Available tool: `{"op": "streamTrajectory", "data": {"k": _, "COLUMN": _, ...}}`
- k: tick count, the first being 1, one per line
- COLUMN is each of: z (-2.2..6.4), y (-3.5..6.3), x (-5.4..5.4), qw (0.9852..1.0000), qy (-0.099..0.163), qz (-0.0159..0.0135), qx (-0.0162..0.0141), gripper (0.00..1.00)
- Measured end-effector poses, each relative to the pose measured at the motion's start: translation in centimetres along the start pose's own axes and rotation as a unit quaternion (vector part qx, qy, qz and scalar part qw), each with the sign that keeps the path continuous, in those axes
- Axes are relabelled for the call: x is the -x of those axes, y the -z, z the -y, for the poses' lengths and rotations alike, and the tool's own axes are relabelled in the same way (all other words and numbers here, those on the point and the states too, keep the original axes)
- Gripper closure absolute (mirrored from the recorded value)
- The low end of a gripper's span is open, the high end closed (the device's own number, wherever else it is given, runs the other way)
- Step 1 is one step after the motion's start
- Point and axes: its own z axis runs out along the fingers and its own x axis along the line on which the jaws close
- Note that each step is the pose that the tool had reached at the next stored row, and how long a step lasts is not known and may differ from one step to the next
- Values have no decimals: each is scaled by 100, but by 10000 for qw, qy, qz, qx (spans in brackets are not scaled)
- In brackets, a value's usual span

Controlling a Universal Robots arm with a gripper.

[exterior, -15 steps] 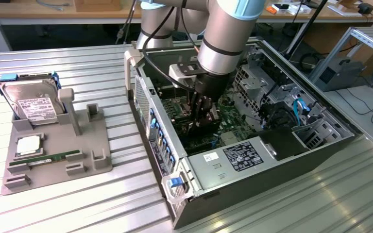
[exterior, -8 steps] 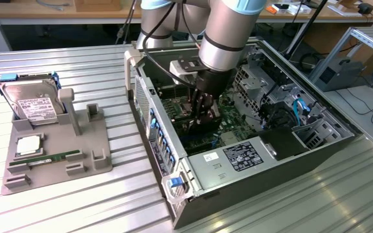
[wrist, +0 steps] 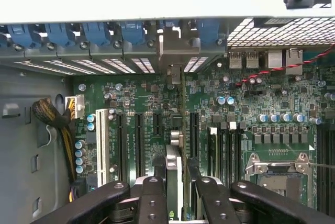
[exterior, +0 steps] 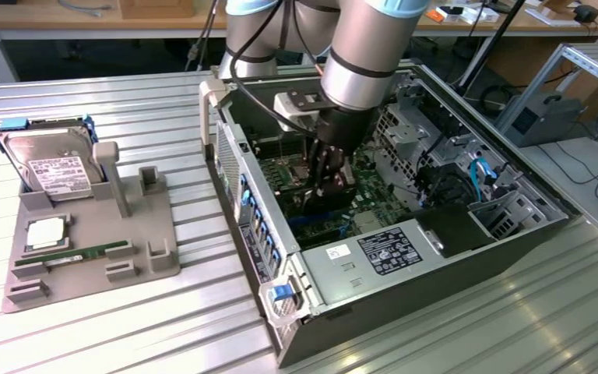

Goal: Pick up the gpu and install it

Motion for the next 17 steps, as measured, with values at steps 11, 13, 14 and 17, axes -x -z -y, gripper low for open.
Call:
{"op": "streamTrajectory", "data": {"k": 11, "z": 132, "y": 8, "x": 1, "qw": 10000, "qy": 1, "qz": 1, "qx": 18, "gripper": 73}}
{"op": "streamTrajectory", "data": {"k": 13, "z": 131, "y": 8, "x": 0, "qw": 10000, "qy": 0, "qz": 1, "qx": -72, "gripper": 73}}
{"op": "streamTrajectory", "data": {"k": 14, "z": 130, "y": 7, "x": 1, "qw": 9999, "qy": -1, "qz": 2, "qx": -124, "gripper": 73}}
{"op": "streamTrajectory", "data": {"k": 17, "z": 121, "y": 6, "x": 1, "qw": 9999, "qy": -2, "qz": 1, "qx": -125, "gripper": 73}}
